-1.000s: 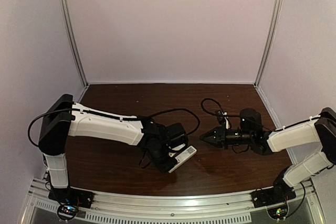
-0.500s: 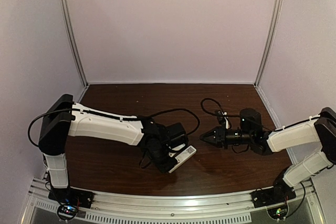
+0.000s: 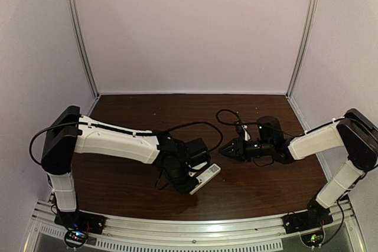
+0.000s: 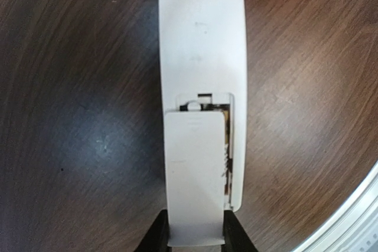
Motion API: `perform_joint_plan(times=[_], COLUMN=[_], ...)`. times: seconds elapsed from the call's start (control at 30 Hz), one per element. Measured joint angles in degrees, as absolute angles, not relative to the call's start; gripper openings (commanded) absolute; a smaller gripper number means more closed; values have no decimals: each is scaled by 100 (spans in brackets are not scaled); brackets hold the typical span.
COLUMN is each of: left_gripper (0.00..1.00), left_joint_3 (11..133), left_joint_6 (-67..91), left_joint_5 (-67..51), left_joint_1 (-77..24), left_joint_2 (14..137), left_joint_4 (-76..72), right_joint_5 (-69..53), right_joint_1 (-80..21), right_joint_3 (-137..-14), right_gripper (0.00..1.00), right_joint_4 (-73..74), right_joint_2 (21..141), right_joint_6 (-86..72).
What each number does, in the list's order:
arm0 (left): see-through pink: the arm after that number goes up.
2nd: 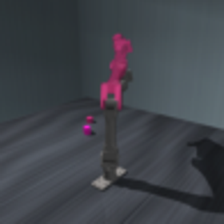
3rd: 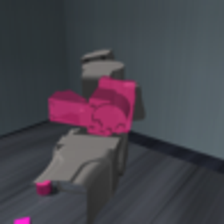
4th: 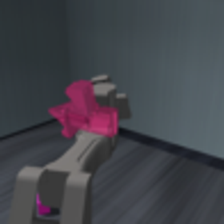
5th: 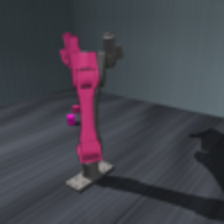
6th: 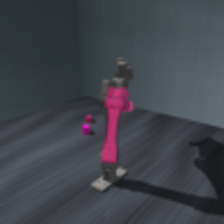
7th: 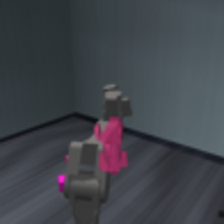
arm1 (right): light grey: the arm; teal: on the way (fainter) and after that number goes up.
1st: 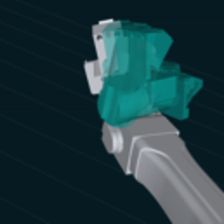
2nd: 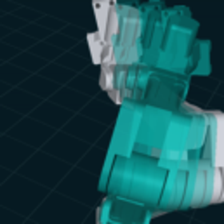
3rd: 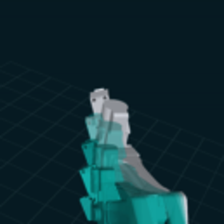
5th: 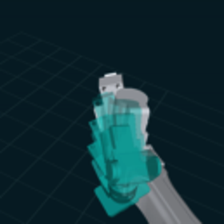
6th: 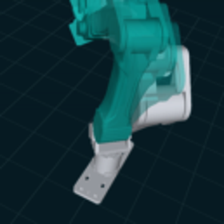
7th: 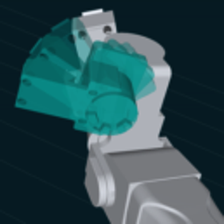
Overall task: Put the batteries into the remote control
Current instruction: Adjust the remote control without the battery cover at the center of the board.
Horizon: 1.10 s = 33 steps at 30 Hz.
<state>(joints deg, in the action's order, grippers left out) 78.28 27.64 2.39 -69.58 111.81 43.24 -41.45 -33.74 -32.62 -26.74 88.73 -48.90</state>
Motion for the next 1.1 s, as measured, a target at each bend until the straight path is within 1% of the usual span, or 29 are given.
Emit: perform_joint_plan(times=[0.13,0.37,0.53,0.63,0.83,1.1], left_gripper=[14,14,14,14,14,14], left_joint_3=[7795,7712,7625,7572,7424,7363], left_joint_6=[2762,2757,2709,2657,2526,2346], left_joint_5=[270,263,233,209,152,141], left_joint_1=[-6958,-6958,-6958,-6958,-6958,-6958], left_joint_2=[11063,10849,10728,10698,10632,10630], left_joint_4=[4318,4272,4156,4095,4007,3992], right_joint_5=[-4139,-4281,-4370,-4386,-4501,-4630], right_joint_1=[-3361,-3361,-3361,-3361,-3378,-3406], right_joint_3=[-3529,-3708,-3826,-3922,-3948,-3583], right_gripper=[28,28,27,24,21,19], right_joint_4=[-2753,-3162,-3249,-3291,-3297,-3321], right_joint_2=[9408,10193,10363,10501,10733,10626], right_joint_6=[-4814,-4952,-4941,-4919,-4880,-4834])
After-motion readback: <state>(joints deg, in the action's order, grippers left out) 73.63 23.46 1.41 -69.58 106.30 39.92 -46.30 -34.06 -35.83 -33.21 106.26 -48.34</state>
